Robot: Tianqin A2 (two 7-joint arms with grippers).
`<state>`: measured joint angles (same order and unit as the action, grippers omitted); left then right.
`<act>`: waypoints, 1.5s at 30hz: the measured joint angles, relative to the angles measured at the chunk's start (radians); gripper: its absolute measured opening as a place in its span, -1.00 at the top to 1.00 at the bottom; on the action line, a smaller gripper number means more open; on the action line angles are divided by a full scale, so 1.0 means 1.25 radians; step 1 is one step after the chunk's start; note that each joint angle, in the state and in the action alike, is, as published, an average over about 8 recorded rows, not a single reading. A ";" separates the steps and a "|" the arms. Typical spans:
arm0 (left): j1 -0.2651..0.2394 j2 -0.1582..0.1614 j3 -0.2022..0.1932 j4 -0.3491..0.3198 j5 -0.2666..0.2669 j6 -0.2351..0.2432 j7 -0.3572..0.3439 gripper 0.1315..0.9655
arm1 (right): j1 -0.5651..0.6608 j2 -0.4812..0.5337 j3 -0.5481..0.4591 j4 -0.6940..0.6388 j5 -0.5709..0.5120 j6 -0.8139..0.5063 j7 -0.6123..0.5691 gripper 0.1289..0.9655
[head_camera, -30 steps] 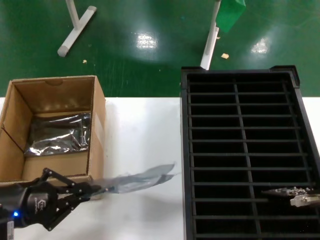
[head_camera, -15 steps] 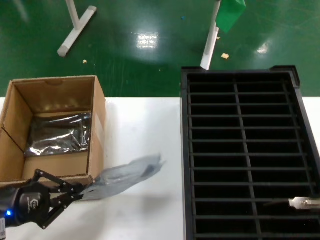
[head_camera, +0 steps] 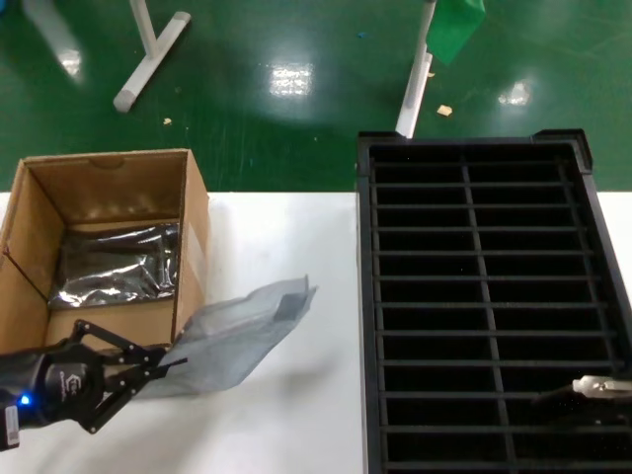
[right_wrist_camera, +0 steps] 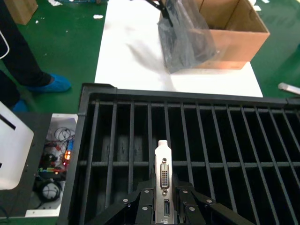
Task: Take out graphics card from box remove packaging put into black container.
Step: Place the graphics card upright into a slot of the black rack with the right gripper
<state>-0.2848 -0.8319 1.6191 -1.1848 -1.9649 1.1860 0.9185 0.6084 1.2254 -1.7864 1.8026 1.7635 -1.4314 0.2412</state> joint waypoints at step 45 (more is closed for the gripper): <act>-0.076 0.051 0.040 0.103 0.034 0.010 0.020 0.98 | 0.132 -0.122 -0.122 -0.162 -0.084 -0.079 -0.049 0.83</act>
<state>-0.3796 -0.7683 1.6688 -1.0562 -1.9231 1.1981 0.9431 0.7734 1.0734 -1.9390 1.5998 1.6583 -1.5297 0.1802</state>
